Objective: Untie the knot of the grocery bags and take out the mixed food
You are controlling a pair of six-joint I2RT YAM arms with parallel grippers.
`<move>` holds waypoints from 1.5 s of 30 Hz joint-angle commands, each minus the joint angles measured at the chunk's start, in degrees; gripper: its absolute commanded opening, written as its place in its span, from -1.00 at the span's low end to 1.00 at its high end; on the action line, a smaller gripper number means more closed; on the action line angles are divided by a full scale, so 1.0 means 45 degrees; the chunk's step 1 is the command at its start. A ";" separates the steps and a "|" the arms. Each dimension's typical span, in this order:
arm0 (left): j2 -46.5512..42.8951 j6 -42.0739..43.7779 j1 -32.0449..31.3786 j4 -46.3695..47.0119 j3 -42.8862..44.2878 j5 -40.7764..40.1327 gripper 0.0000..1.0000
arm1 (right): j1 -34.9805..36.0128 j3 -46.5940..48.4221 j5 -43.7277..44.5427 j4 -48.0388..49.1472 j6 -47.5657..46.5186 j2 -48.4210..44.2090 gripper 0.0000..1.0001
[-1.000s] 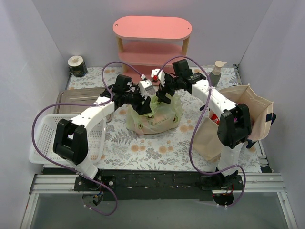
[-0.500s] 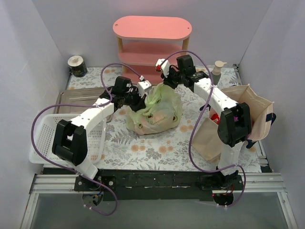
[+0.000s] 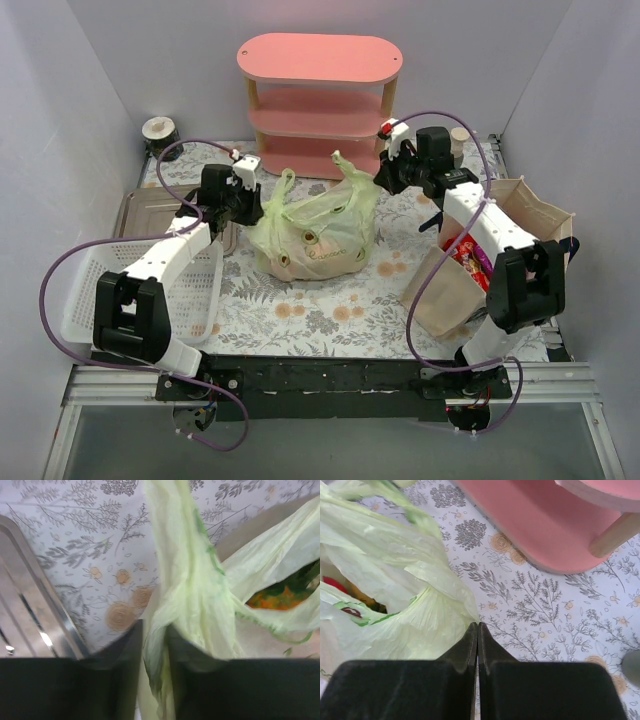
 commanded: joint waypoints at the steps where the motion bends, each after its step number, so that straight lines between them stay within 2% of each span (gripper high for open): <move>1: -0.0635 -0.0362 -0.0067 -0.0123 0.0151 0.1752 -0.14 | -0.0084 -0.0849 -0.1314 0.0800 0.0930 -0.1478 -0.54; 2: -0.0558 -0.0342 -0.0067 -0.0163 0.0462 0.2090 -0.01 | -0.0045 -0.0889 -0.1607 0.0742 0.0698 -0.1616 -0.30; 3: -0.0537 -0.0399 -0.0067 -0.0182 0.0658 0.2325 0.25 | -0.0045 -0.0870 -0.2093 0.0586 0.0541 -0.1733 -0.16; 4: -0.0479 -0.0477 -0.0067 -0.0183 0.0834 0.2598 0.30 | 0.0091 -0.0774 -0.2156 0.0546 0.0365 -0.1909 0.04; 6: -0.0188 -0.0653 -0.0106 -0.0183 0.1478 0.2698 0.36 | 0.0209 -0.0676 -0.2156 0.0527 0.0014 -0.2047 0.20; 8: 0.0048 -0.0867 -0.0145 -0.0144 0.1966 0.2699 0.43 | 0.0443 -0.0422 -0.2293 0.0410 -0.0299 -0.2086 0.48; 10: 0.0574 -0.1024 -0.0242 0.0050 0.2514 0.2679 0.53 | 0.0967 -0.0304 -0.1905 0.0273 -0.0963 -0.2087 0.62; 18: 0.2684 -0.2314 -0.0594 0.0871 0.3765 0.2290 0.72 | 0.2415 0.1002 0.1044 0.0526 -0.1764 -0.0760 0.67; 22: 0.3582 -0.2138 -0.0633 0.0970 0.4349 0.2075 0.72 | 0.3118 0.2174 0.2996 0.0663 -0.2487 0.0701 0.68; 27: 0.4286 -0.2021 -0.0653 0.1067 0.4839 0.2034 0.68 | 0.3373 0.3620 0.3526 0.0468 -0.3210 0.2325 0.71; 29: 0.4423 -0.1846 -0.0653 0.1028 0.4995 0.2190 0.49 | 0.3412 0.3992 0.3546 0.0313 -0.3386 0.2970 0.59; 30: 0.4462 -0.1749 -0.0653 0.0990 0.5016 0.2307 0.34 | 0.3432 0.4167 0.3585 0.0195 -0.3541 0.3127 0.47; 31: 0.4443 -0.1593 -0.0653 0.0912 0.5074 0.2502 -0.04 | 0.3413 0.4343 0.3721 0.0252 -0.3543 0.3283 0.01; 32: 0.4424 -0.1089 -0.0653 0.0834 0.5268 0.2929 -0.23 | 0.3412 0.4480 0.3780 0.0330 -0.3562 0.3285 -0.26; 33: 0.4346 -0.0890 -0.0653 0.0678 0.5386 0.3010 -0.49 | 0.3393 0.4655 0.3781 0.0331 -0.3775 0.3285 -0.62; 34: 0.4288 -0.0695 -0.0653 0.0619 0.5522 0.2992 -0.83 | 0.3393 0.4792 0.3936 0.0447 -0.3835 0.3208 -0.97; 35: 0.4210 -0.0325 -0.0653 0.0521 0.5659 0.2934 -1.00 | 0.3354 0.5180 0.4034 0.0487 -0.3894 0.3129 -0.97; 36: 0.4151 0.0606 -0.0653 0.0192 0.6163 0.2933 -1.00 | 0.3315 0.5416 0.3880 0.0449 -0.3895 0.3051 -0.97; 40: 0.3062 0.1884 -0.0439 -0.0806 0.7514 0.3108 -1.00 | 0.3101 0.6336 0.3119 0.0118 -0.3740 0.1943 -0.97; 43: 0.1405 0.2665 -0.0360 -0.1139 0.7090 0.4005 -1.00 | 0.2945 0.5695 0.2592 -0.0001 -0.2845 0.0403 -0.97; 45: 0.0405 0.2822 -0.0360 -0.1333 0.6504 0.4589 -1.00 | 0.2846 0.4373 0.2024 -0.0118 -0.2529 -0.0983 -0.97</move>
